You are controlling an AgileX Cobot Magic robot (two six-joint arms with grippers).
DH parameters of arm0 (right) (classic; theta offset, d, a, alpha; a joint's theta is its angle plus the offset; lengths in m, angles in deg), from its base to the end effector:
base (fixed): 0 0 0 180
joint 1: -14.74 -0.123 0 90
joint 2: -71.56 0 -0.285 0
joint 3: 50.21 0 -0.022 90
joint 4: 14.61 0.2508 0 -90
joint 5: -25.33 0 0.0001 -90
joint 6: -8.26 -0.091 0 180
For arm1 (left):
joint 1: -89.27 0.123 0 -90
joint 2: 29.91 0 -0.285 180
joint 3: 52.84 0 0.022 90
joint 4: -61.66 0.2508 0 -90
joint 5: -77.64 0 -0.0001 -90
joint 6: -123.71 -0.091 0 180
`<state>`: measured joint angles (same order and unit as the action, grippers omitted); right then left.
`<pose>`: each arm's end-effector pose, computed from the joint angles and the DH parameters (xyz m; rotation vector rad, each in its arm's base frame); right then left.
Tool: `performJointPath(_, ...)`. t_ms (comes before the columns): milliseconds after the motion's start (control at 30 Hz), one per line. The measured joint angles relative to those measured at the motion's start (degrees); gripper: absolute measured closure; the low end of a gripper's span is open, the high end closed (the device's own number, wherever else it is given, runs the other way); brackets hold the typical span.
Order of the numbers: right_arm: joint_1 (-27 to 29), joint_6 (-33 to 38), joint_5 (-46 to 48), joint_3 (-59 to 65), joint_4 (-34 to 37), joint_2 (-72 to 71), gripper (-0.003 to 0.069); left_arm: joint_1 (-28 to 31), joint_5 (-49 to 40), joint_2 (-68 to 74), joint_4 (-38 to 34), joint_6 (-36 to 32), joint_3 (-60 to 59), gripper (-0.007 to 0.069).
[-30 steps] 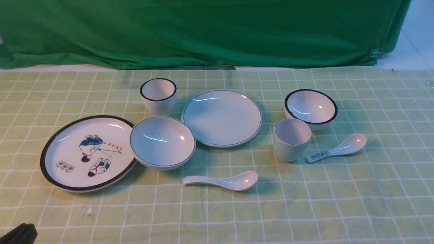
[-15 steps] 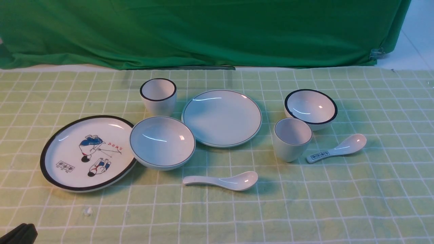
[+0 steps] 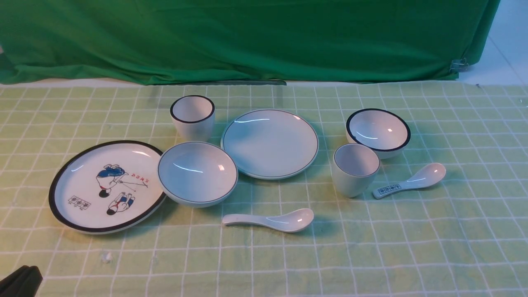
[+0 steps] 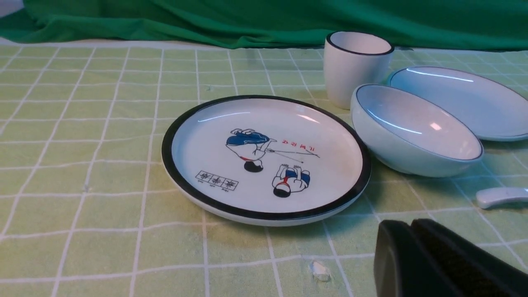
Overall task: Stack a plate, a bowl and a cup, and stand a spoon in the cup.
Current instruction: Use the left arm to grab a blue rice bowl
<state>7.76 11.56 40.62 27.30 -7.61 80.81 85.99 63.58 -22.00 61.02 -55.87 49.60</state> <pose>0.0560 0.0098 0.1860 -0.0780 1.7802 0.1599 0.0556 -0.0034 0.1888 0.0359 1.7371 -0.0578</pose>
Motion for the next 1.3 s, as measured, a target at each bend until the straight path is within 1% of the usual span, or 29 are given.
performJointPath(100,0.0,0.0,-1.1,0.0,0.0,0.0,0.0421,0.0,1.14,0.0,0.0,0.0,0.0,0.0608)
performJointPath(167,0.0,0.0,-4.8,0.01,0.0,0.0,0.0421,0.0,3.71,0.0,0.0,0.0,0.0,0.0608)
performJointPath(200,0.0,0.0,-8.05,0.01,0.0,0.0,0.0421,0.0,6.37,0.0,0.03,0.0,0.0,0.0608)
performJointPath(300,0.0,0.0,-21.12,0.01,0.0,0.0,0.0421,0.0,18.23,0.0,1.19,0.0,0.0,0.0608)
performJointPath(367,0.0,0.0,-30.32,0.01,-0.12,0.0,0.0421,0.0,30.58,0.0,1.78,0.0,0.0,0.0608)
performJointPath(400,0.0,-0.43,-33.23,0.01,-0.12,0.0,0.0419,0.0,33.52,0.0,1.98,0.0,0.0,0.0608)
performJointPath(433,0.0,-1.65,-35.99,0.01,-0.12,0.0,0.0419,0.0,37.22,0.0,2.11,0.0,0.0,0.0608)
performJointPath(467,0.0,-4.47,-39.69,0.01,-0.12,0.0,0.0419,0.0,42.18,0.0,2.17,0.0,0.0,0.0608)
performJointPath(533,0.0,-9.22,-43.7,0.01,-0.12,0.0,0.0421,0.0,48.92,0.0,2.29,0.0,0.0,0.0608)
performJointPath(600,0.0,-13.12,-45.3,0.01,-0.07,0.0,0.0421,0.0,54.12,-0.01,2.36,0.55,0.0,0.0608)
performJointPath(667,0.0,-16.57,-46.15,0.01,0.0,0.0,0.0421,0.0,57.95,-0.01,2.41,2.87,0.0,0.0608)
performJointPath(700,0.0,-17.88,-46.41,0.01,0.0,0.0,0.0422,0.0,59.92,-0.01,2.35,5.34,0.0,0.0608)
performJointPath(767,0.0,-18.42,-45.97,-0.1,0.0,0.0,0.0431,0.0,59.76,-0.06,2.3,10.0,0.32,0.0608)
performJointPath(800,0.0,-18.42,-45.81,-0.26,0.0,0.0,0.0437,0.0,59.02,-0.06,2.3,10.47,0.66,0.0608)
performJointPath(833,0.0,-17.21,-43.9,-1.63,0.06,0.08,0.0468,0.0,54.85,0.02,2.73,13.49,2.84,0.0608)
performJointPath(867,0.0,-15.23,-42.21,-2.9,0.06,0.46,0.0494,0.0,51.66,0.37,3.12,14.84,4.76,0.0608)
performJointPath(900,0.0,-12.61,-40.39,-5.16,0.06,1.02,0.0533,0.0,46.12,1.49,3.66,16.53,8.39,0.0608)
performJointPath(933,0.0,-8.82,-38.42,-7.24,0.06,2.13,0.0587,0.0,40.1,3.42,3.8,17.73,12.45,0.0608)
performJointPath(967,0.0,-5.36,-37.04,-9.71,0.06,3.44,0.061,0.0,36.26,5.15,3.74,18.1,15.13,0.0608)
performJointPath(1033,0.0,0.29,-35.56,-12.39,0.06,6.13,0.0624,0.0,30.49,9.59,3.74,17.86,20.26,0.0608)
performJointPath(1067,0.0,4.31,-35.04,-14.35,0.06,8.49,0.0629,0.0,28.14,13.57,3.87,17.32,22.34,0.0608)
performJointPath(1133,0.0,9.58,-34.69,-16.8,0.06,12.78,0.0632,0.0,26.74,20.01,4.75,15.42,24.76,0.0608)
performJointPath(1200,0.0,12.06,-33.8,-18.47,0.06,17.45,0.0633,0.0,26.47,28.53,5.95,14.37,25.52,0.0608)
performJointPath(1233,0.0,12.4,-33.09,-19.1,0.06,19.37,0.0633,0.0,25.9,32.55,6.01,15.11,25.98,0.0608)
performJointPath(1300,0.0,12.27,-29.2,-21.28,0.06,23.76,0.0633,-0.25,21.5,39.42,5.95,19.65,28.11,0.0608)
